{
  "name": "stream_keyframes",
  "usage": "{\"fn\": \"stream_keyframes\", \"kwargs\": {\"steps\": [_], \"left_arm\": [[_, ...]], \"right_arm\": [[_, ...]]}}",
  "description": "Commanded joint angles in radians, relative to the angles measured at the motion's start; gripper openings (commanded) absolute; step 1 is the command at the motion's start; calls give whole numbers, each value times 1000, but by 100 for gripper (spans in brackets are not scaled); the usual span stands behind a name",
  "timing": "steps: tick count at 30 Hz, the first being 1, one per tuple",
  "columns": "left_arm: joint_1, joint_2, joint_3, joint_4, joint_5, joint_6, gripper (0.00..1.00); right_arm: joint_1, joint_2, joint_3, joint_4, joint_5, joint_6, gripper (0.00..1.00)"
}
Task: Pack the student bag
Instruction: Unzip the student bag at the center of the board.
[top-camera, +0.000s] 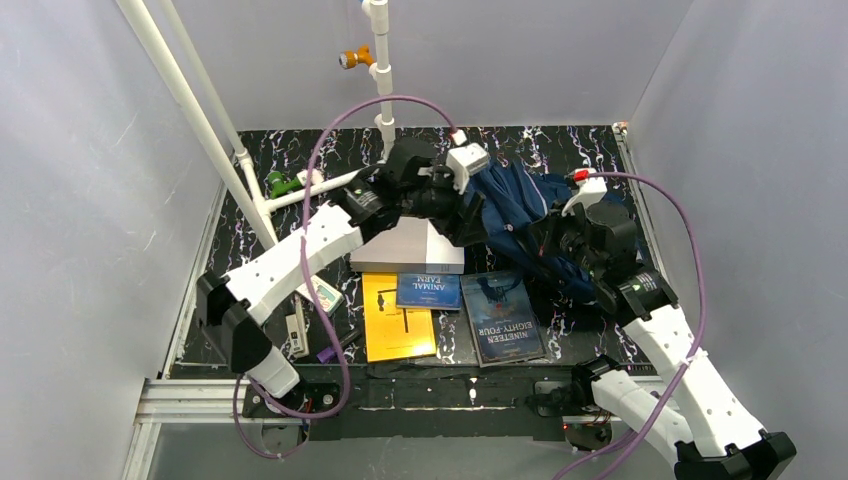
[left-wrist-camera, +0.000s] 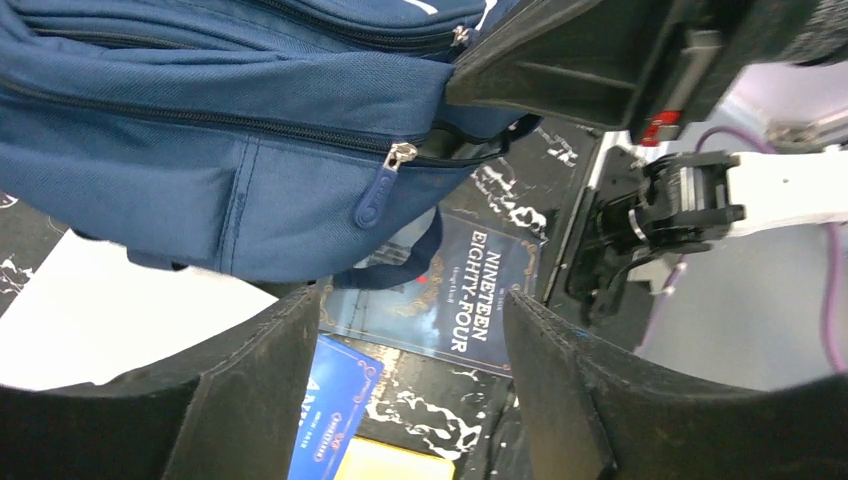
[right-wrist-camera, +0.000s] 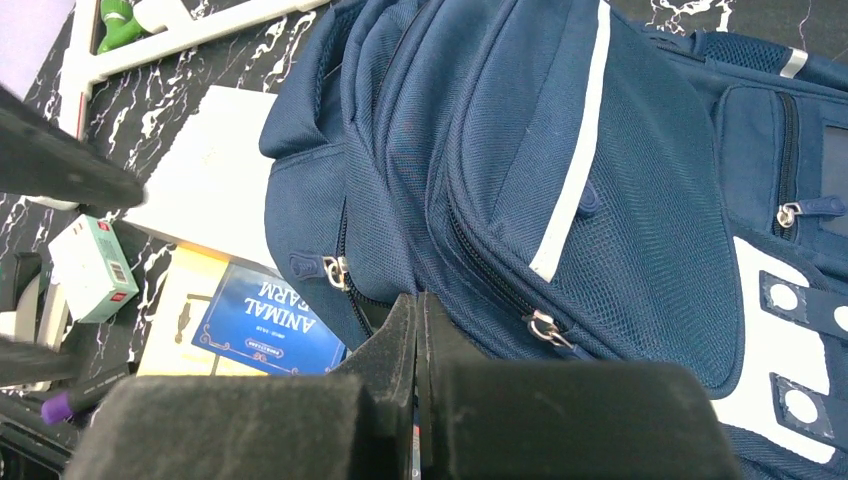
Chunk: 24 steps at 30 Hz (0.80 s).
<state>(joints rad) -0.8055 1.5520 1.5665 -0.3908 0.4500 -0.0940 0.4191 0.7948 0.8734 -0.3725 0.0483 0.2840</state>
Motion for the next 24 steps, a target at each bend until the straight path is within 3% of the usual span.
{"fn": "stream_keyframes", "kwargs": {"steps": [1,12,18,24], "left_arm": [[-59,60,78,-64,-67,125,61],[-210,152,126,-59,-374,218,40],[-242,166,148,-57,-504,231,36],[-242,128,137,-50,-511,216,41]], "right_arm": [[-5,-43,77,89,-7,-6,1],[-5,-60,88,77,-18,-3,1],[-5,-74,94,67,-17,-6,1],[-5,-78,108,58,-21,-12,1]]}}
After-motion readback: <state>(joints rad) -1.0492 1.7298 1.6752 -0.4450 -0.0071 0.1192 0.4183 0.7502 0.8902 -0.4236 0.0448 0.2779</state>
